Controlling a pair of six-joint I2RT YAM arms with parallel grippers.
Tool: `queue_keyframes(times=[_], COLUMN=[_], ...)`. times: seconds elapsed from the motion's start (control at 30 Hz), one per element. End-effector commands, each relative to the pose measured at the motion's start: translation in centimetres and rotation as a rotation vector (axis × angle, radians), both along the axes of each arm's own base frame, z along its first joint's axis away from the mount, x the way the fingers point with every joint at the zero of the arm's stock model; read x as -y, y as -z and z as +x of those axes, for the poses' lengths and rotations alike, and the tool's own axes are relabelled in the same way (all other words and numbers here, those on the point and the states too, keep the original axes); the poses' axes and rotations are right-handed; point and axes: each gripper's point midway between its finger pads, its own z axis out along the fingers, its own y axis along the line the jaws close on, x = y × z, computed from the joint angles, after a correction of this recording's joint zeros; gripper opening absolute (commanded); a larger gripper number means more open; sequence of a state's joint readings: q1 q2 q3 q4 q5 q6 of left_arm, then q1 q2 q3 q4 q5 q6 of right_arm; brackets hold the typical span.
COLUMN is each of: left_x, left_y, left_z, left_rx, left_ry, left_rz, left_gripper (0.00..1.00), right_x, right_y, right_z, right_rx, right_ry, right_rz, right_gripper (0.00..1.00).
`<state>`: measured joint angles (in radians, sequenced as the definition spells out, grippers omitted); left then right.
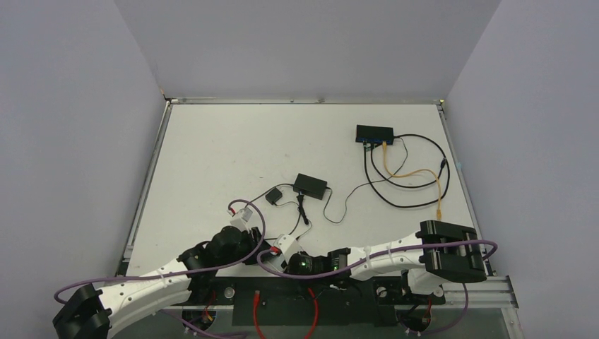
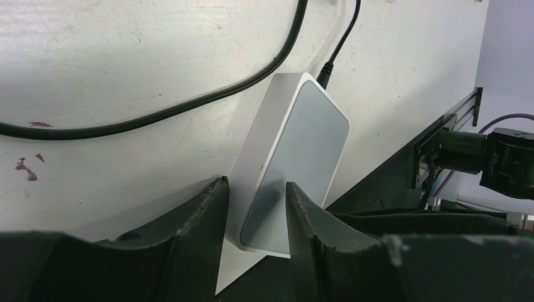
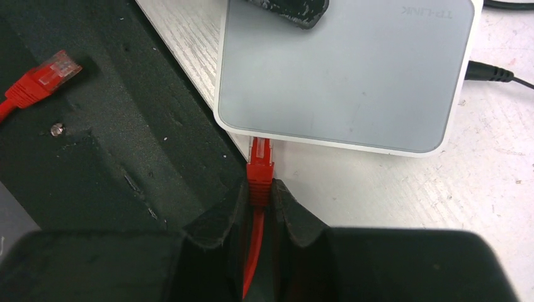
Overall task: Insert the plug into the switch port
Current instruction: Insert the connector into the switch port, then pick up the switch port at the center of the board.
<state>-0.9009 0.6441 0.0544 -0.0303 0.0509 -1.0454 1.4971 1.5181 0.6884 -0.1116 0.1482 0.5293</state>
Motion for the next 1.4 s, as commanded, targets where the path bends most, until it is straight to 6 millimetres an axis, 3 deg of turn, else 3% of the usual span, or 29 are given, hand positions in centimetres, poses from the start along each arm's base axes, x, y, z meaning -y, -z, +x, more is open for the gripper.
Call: queue_keyframes(times=[0.0, 0.23, 0.87, 1.37], left_x=[1.4, 2.3, 3.4, 4.0], left_y=[-0.7, -1.0, -0.8, -0.9], left_z=[-1.9, -2.7, -4.9, -5.4], left_rx=[-0.041, -0.025, -0.022, -0.013], left_ry=[0.079, 0.108, 0.180, 0.216], left_rz=[-0.071, -0.078, -0.100, -0.114], left_gripper=[0.35, 0.35, 0.29, 0.28], right_x=[-3.8, -3.6, -1.7, -4.3], right_y=[-3.3, -3.0, -5.0, -6.4], right_z=[1.6, 2.1, 7.2, 6.2], right_rx=[0.007, 0.042, 0.178, 0.238], right_ry=[0.079, 0.085, 0.250, -0.066], right_rz=[0.221, 0.201, 0.252, 0.278], right_gripper=[0.00, 0.00, 0.00, 0.00])
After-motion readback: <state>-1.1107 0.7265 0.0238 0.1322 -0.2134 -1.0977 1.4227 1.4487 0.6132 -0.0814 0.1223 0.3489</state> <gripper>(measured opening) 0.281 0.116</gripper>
